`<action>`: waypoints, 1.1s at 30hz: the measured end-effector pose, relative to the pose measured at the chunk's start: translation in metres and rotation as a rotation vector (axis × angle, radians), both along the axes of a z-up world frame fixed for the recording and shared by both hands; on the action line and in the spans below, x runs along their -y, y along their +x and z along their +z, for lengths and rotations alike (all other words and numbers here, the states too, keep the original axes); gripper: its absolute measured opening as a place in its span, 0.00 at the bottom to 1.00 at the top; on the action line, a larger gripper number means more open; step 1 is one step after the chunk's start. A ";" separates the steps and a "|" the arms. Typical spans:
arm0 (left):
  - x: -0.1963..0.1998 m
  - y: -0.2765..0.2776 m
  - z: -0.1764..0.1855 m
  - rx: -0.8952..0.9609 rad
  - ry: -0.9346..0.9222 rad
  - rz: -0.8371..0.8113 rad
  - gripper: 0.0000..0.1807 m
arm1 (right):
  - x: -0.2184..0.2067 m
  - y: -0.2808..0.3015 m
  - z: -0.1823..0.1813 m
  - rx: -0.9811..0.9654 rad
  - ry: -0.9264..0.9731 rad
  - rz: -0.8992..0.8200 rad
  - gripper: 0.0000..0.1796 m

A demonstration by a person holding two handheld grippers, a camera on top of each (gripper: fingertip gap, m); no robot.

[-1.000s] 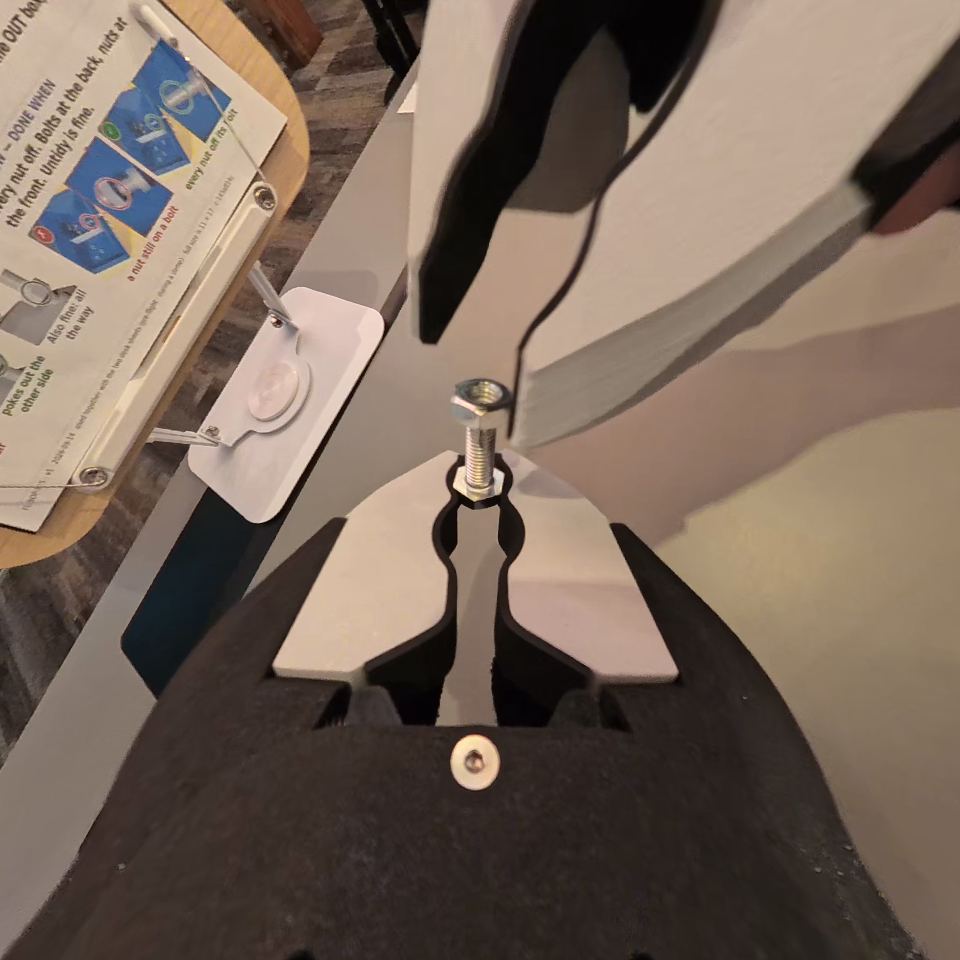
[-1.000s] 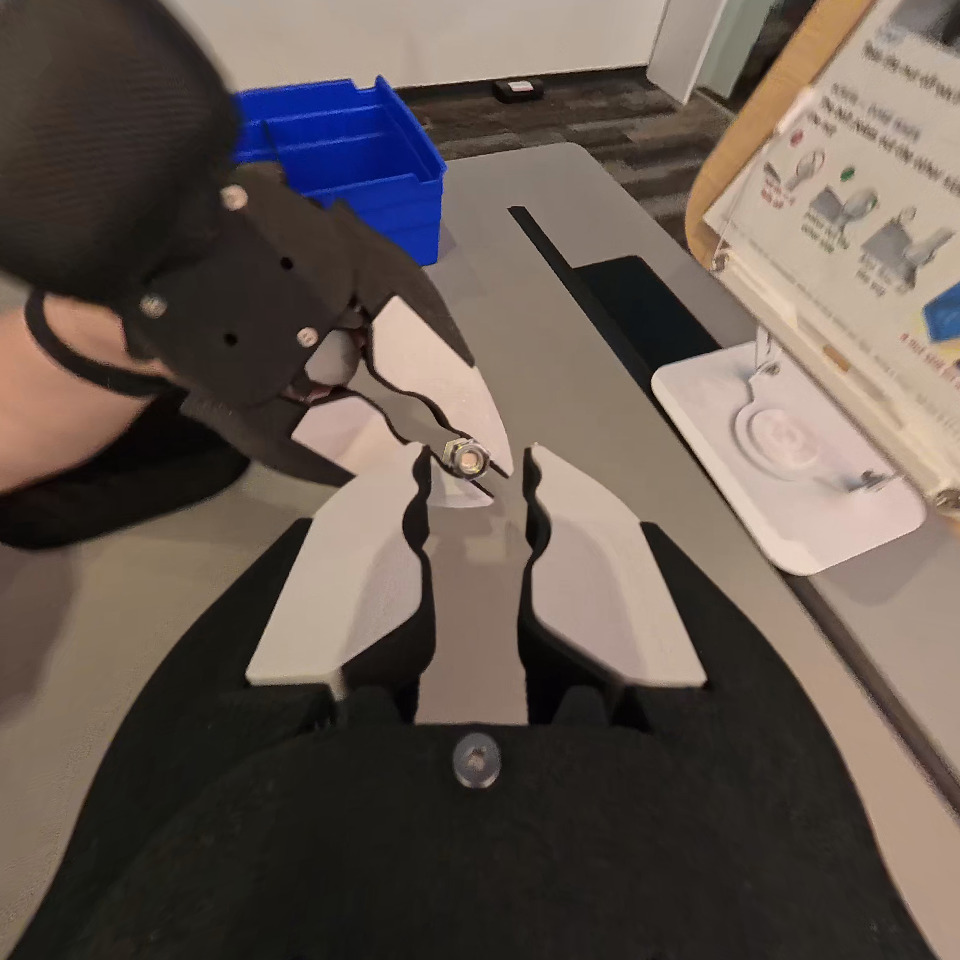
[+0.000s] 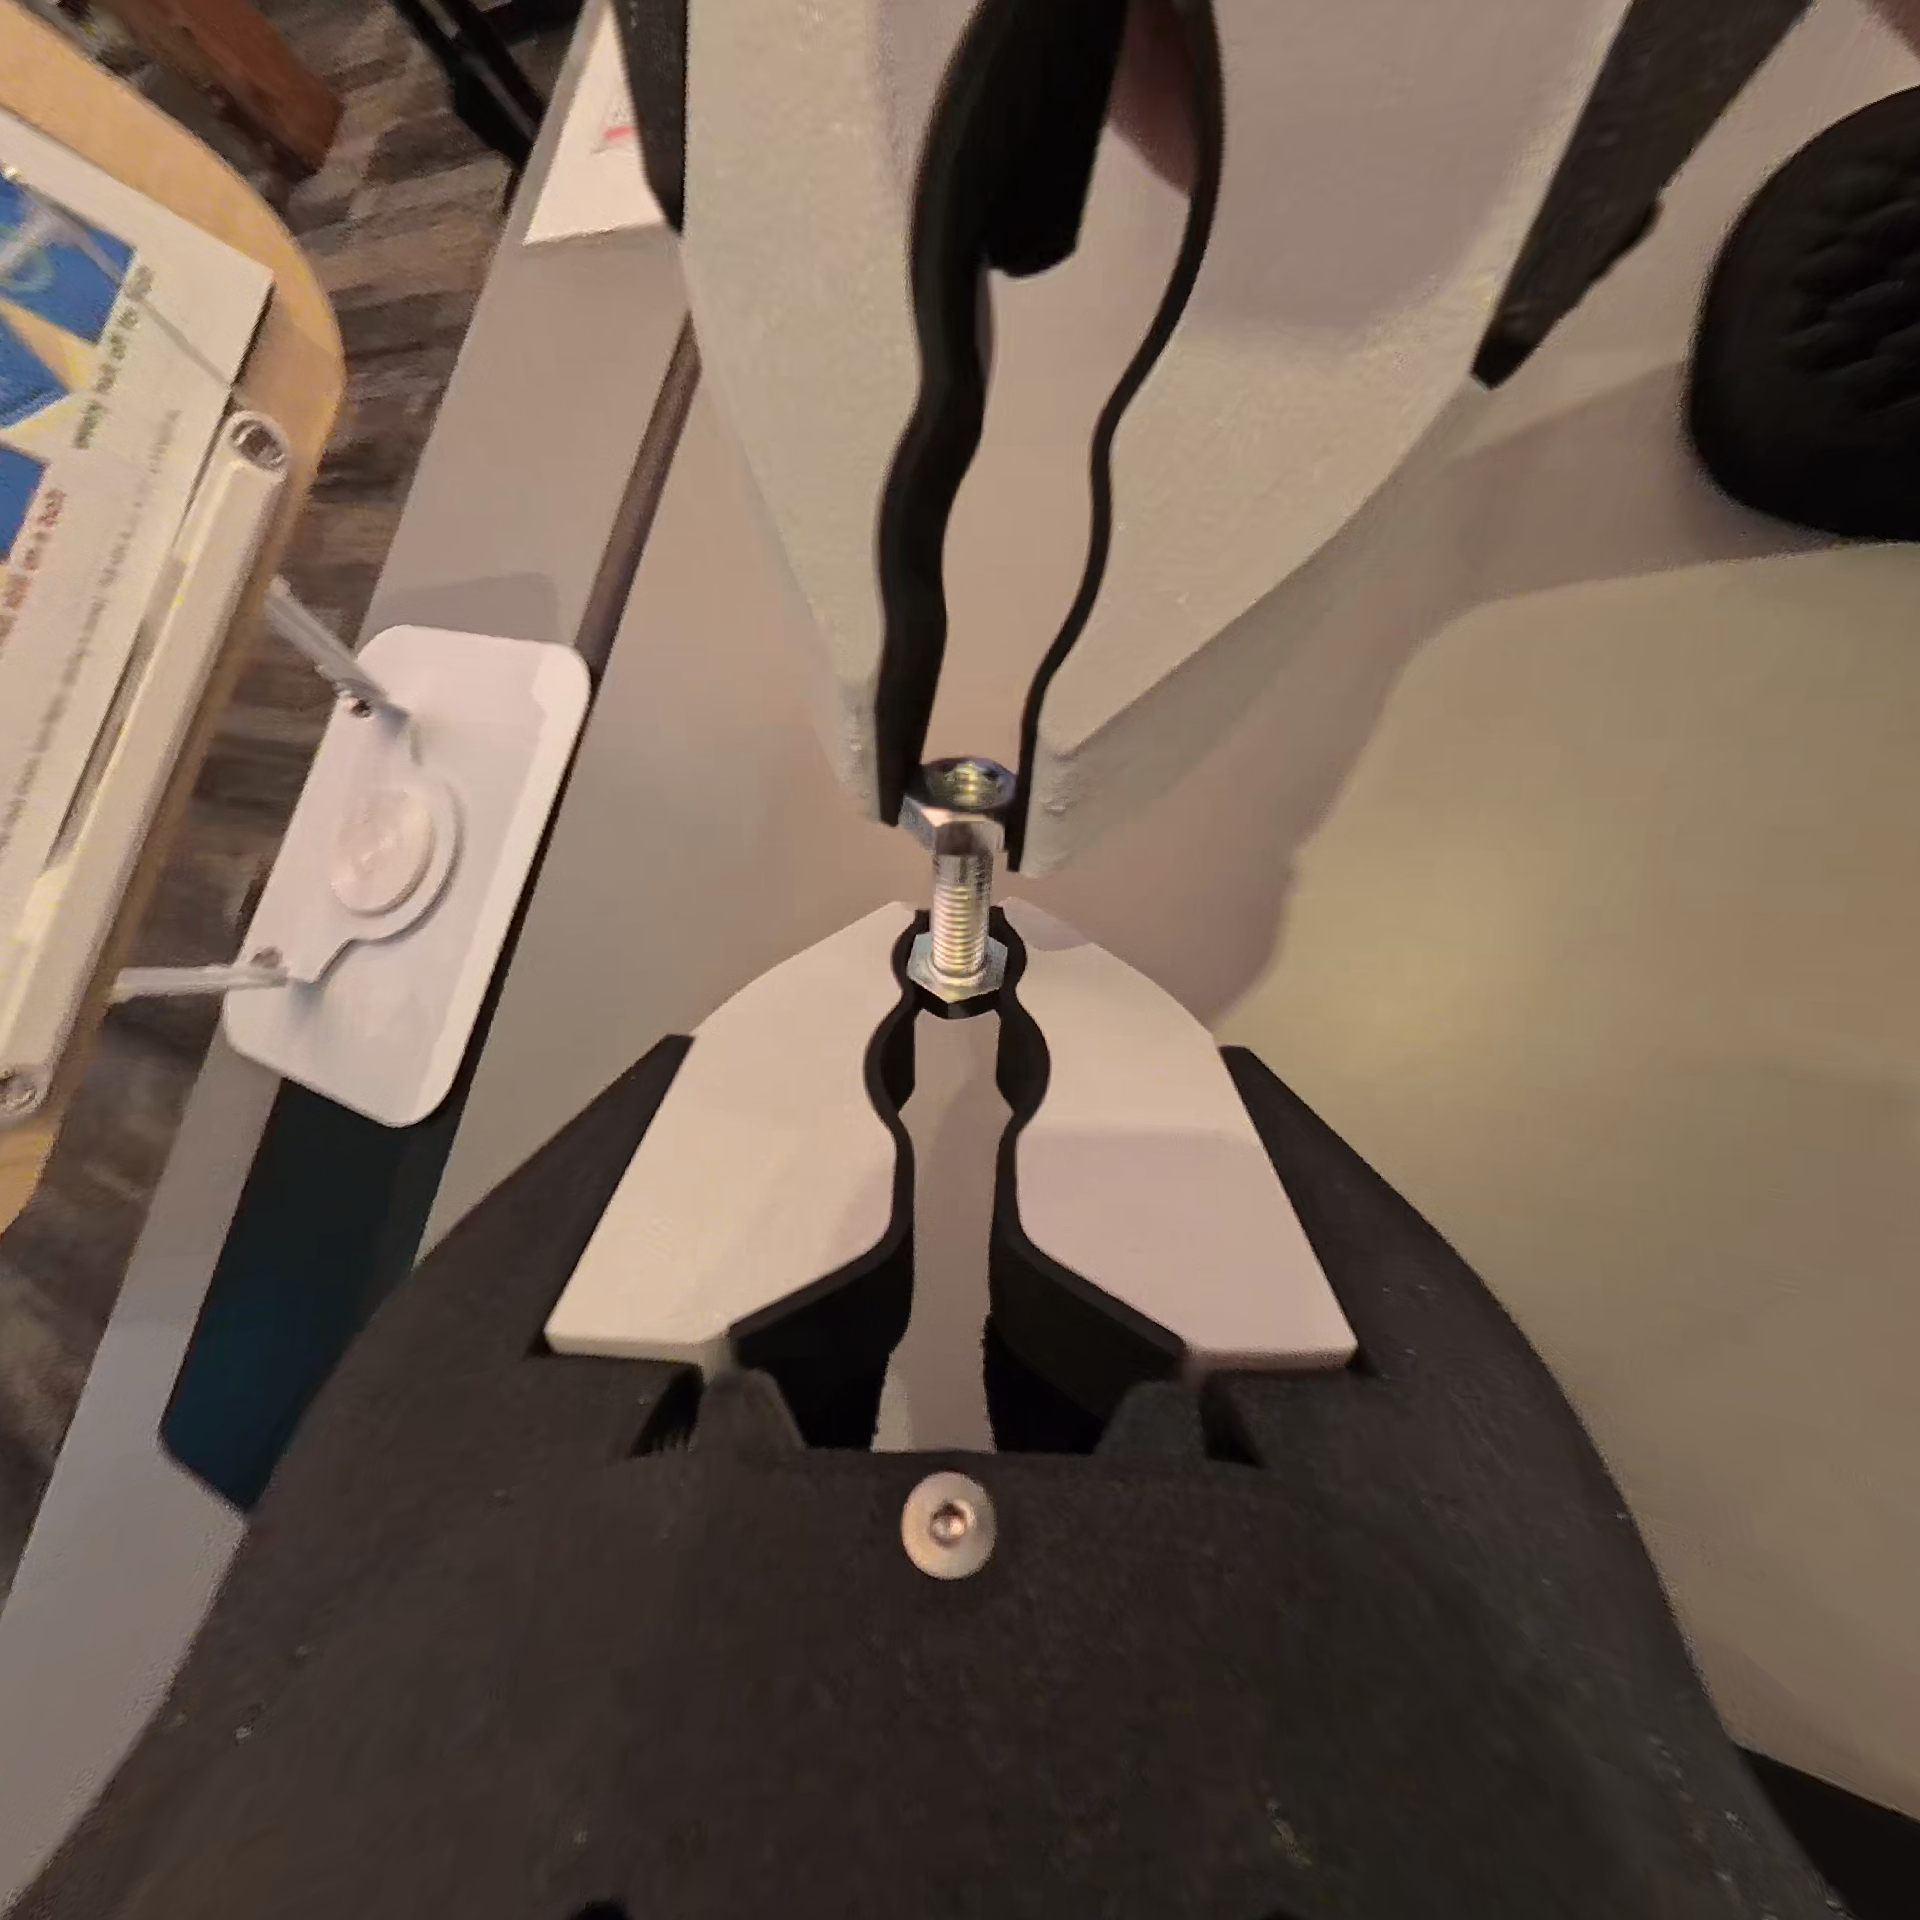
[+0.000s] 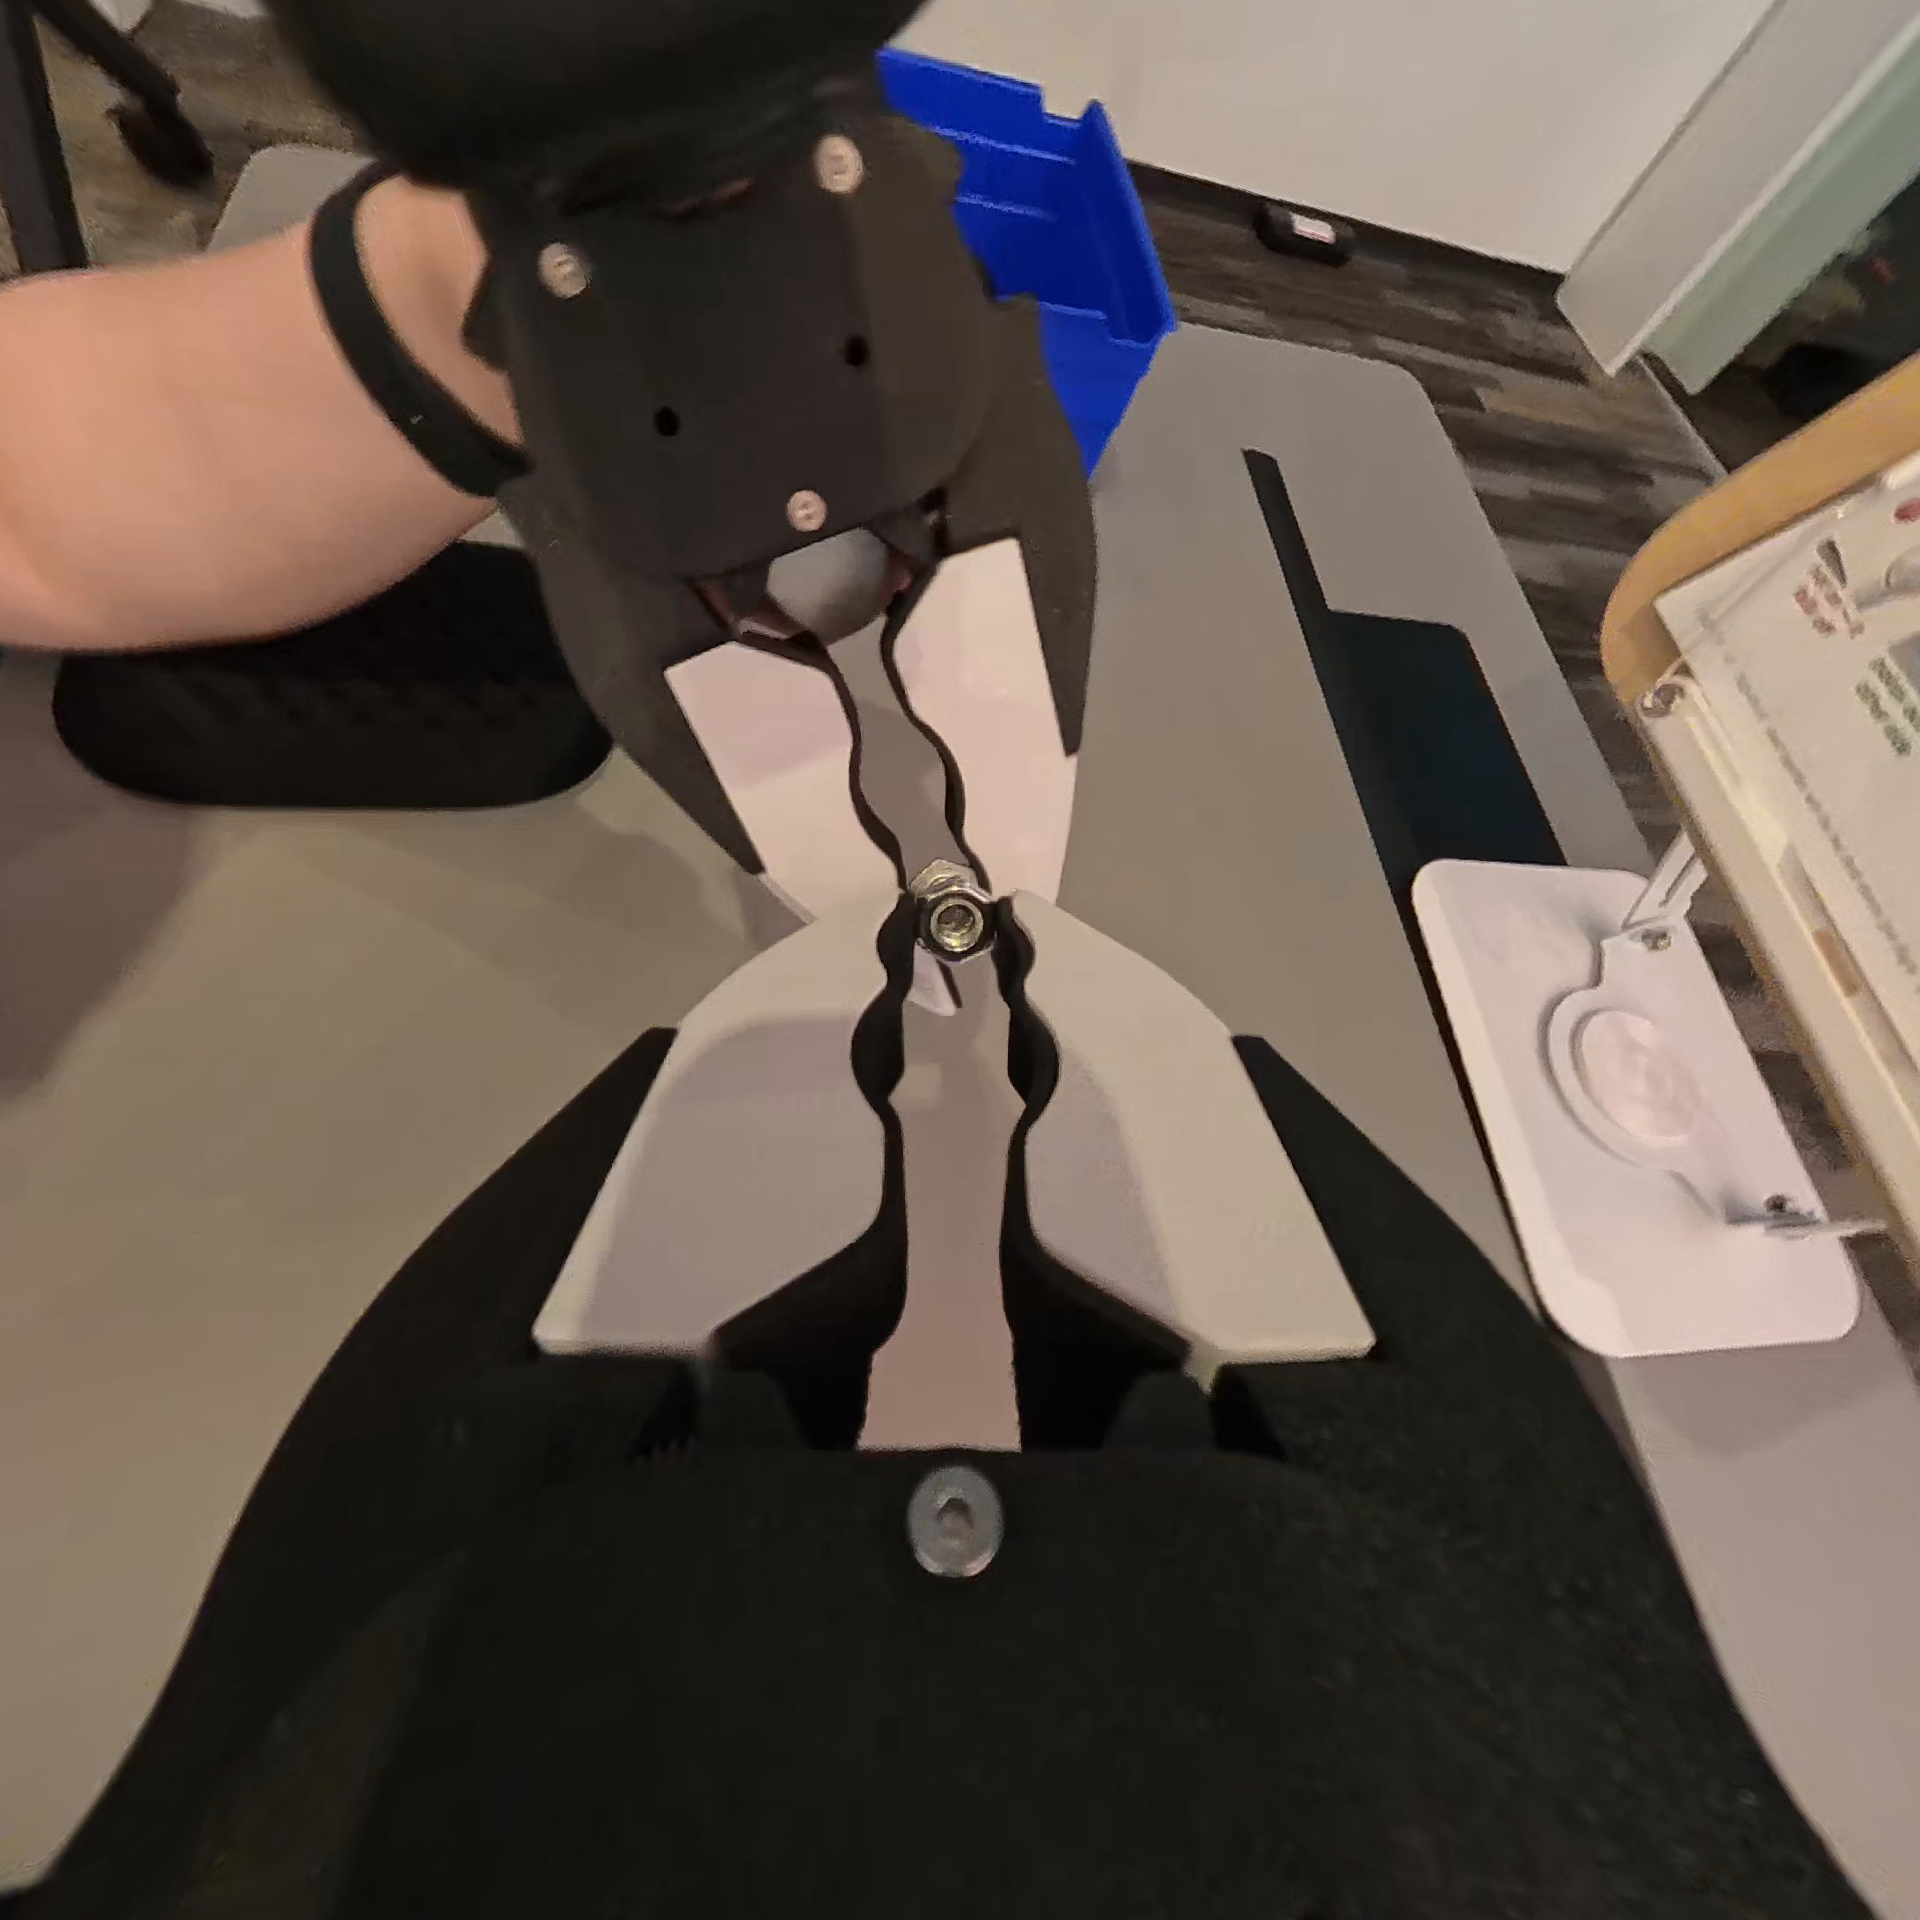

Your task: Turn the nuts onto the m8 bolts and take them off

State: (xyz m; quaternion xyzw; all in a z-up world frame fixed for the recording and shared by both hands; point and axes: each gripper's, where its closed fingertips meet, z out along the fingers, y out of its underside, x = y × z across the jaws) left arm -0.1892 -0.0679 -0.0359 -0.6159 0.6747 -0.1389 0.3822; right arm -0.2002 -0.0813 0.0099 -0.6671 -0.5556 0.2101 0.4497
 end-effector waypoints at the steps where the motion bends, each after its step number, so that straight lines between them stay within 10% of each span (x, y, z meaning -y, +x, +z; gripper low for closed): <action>1: -0.004 -0.001 0.000 -0.011 0.013 0.032 0.06 | -0.004 -0.001 0.000 -0.009 -0.019 -0.026 0.08; 14: -0.043 -0.013 0.004 -0.048 0.145 0.300 0.06 | -0.036 -0.005 0.002 -0.239 -0.270 -0.331 0.08; 33: 0.021 -0.014 -0.010 -0.053 -0.105 -0.125 0.06 | 0.028 -0.006 0.007 0.123 0.341 0.185 0.15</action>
